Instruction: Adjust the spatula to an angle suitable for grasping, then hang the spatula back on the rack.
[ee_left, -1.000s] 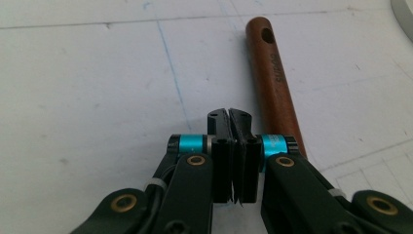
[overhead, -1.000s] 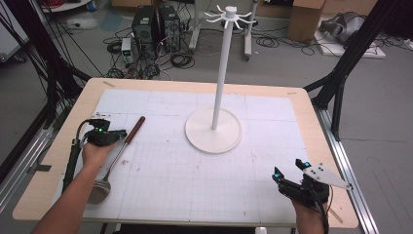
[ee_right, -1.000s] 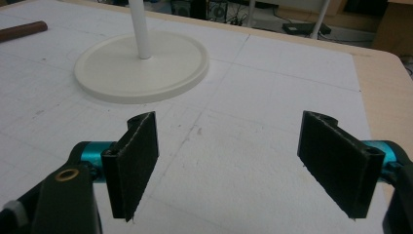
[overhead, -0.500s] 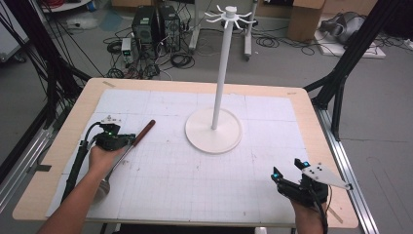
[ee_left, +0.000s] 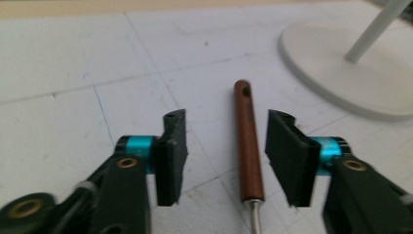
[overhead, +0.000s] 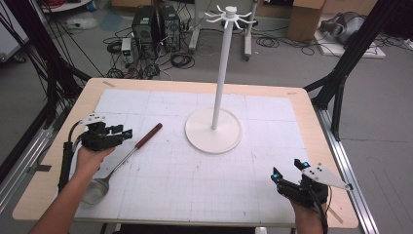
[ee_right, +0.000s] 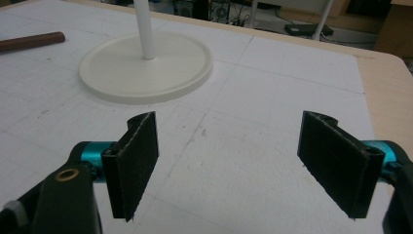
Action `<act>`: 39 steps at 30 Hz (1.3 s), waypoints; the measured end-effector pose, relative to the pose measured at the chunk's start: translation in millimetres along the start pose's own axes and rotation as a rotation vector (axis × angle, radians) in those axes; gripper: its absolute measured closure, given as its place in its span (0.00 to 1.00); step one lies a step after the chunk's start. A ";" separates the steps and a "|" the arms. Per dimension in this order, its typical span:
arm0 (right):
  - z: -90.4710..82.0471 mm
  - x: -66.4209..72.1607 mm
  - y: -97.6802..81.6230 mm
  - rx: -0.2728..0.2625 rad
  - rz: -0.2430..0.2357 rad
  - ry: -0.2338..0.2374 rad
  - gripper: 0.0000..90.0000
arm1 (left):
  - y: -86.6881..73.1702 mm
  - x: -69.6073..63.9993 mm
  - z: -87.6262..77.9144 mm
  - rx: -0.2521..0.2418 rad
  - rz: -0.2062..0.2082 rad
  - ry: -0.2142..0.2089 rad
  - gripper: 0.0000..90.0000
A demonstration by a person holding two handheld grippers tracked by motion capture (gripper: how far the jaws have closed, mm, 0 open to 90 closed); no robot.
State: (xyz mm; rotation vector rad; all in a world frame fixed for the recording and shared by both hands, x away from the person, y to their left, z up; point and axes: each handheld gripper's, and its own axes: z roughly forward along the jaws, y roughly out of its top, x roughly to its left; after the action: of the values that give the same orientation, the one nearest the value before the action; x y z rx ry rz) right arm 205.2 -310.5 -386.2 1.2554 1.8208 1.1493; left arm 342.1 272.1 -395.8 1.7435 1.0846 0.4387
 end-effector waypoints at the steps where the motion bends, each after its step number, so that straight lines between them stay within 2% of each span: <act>1: -0.5 0.0 0.1 -0.003 0.004 -0.003 0.24 | 0.5 -2.8 -4.9 -0.008 0.009 -0.015 0.42; 4: -4.2 0.3 1.0 -0.014 0.001 -0.012 0.23 | -1.0 -11.5 -18.3 -0.032 0.023 -0.049 0.32; 6: -6.8 0.9 2.3 -0.021 -0.022 -0.023 0.20 | -3.1 -16.6 -27.4 -0.046 0.031 -0.064 0.26; 7: -8.0 1.5 2.8 -0.026 -0.030 -0.028 0.18 | -5.3 -19.3 -32.2 -0.073 0.033 -0.065 0.25; 9: -9.8 1.0 3.3 -0.035 -0.044 -0.017 0.16 | -11.9 -22.9 -42.2 -0.129 0.023 -0.093 0.24; 10: -10.5 0.3 3.6 -0.039 -0.047 -0.015 0.16 | -14.9 -24.4 -46.8 -0.144 0.027 -0.087 0.24; 13: -10.5 -1.8 5.1 -0.051 -0.006 -0.003 0.16 | -20.0 -28.6 -58.6 -0.171 0.035 -0.060 0.24; 16: -9.1 -5.5 5.8 -0.046 0.027 0.035 0.16 | -30.6 -33.1 -70.7 -0.198 0.058 -0.023 0.25; 18: -8.1 -6.3 4.7 -0.046 0.016 0.042 0.16 | -35.9 -31.8 -74.5 -0.204 0.046 -0.012 0.25; 22: -3.6 -6.7 4.6 -0.042 0.028 0.034 0.16 | -38.9 -25.7 -78.5 -0.220 0.007 -0.003 0.25; 30: 0.5 -3.0 4.0 -0.031 0.004 0.041 0.16 | -41.3 -28.4 -78.7 -0.210 0.030 0.003 0.25; 39: -1.2 -5.6 1.3 -0.025 0.017 0.035 0.16 | -41.1 -26.5 -71.9 -0.176 0.049 -0.011 0.28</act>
State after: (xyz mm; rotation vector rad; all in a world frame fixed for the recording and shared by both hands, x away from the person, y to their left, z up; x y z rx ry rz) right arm 206.5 -315.9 -384.4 1.2456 1.8184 1.2065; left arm 258.1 294.3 -395.5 1.6172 0.9674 0.5388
